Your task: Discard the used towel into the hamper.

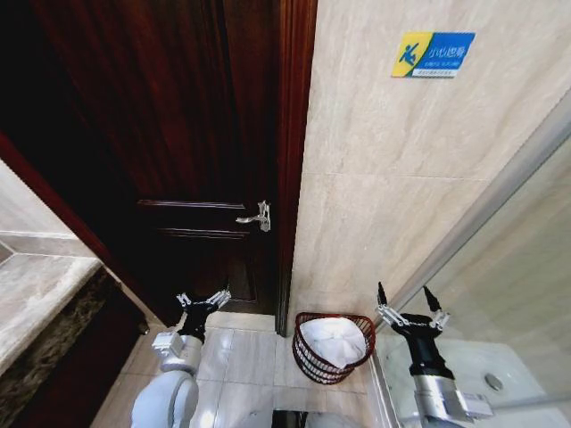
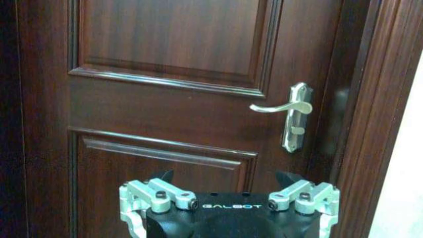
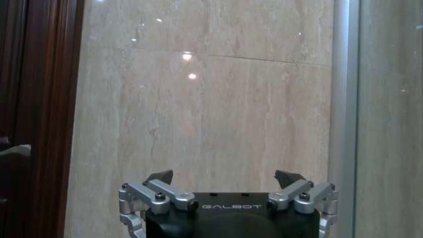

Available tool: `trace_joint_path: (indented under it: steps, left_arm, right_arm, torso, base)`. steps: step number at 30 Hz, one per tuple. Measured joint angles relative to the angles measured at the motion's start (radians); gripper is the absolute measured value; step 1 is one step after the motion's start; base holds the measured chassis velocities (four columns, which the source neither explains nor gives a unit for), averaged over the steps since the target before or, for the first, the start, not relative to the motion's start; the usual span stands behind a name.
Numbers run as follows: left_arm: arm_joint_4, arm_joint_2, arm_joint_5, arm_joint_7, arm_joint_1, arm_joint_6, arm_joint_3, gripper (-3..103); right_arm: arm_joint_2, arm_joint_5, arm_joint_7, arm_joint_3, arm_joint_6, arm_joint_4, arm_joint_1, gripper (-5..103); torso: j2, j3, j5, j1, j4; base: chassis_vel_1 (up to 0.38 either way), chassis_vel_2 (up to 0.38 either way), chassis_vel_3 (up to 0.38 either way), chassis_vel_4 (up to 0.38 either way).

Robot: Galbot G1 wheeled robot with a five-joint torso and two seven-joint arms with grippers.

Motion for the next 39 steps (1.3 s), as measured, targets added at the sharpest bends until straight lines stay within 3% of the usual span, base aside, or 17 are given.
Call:
trace_joint_path:
  steps: [39]
  left_arm:
    - [0.0,0.0,0.0,0.0,0.0,0.0,0.0,100]
  right_arm:
    - [0.0,0.0,0.0,0.0,0.0,0.0,0.0,100]
  torso:
    - [0.0,0.0,-0.0001,0.0,0.0]
  base:
    - [0.011,-0.01,-0.01,0.01]
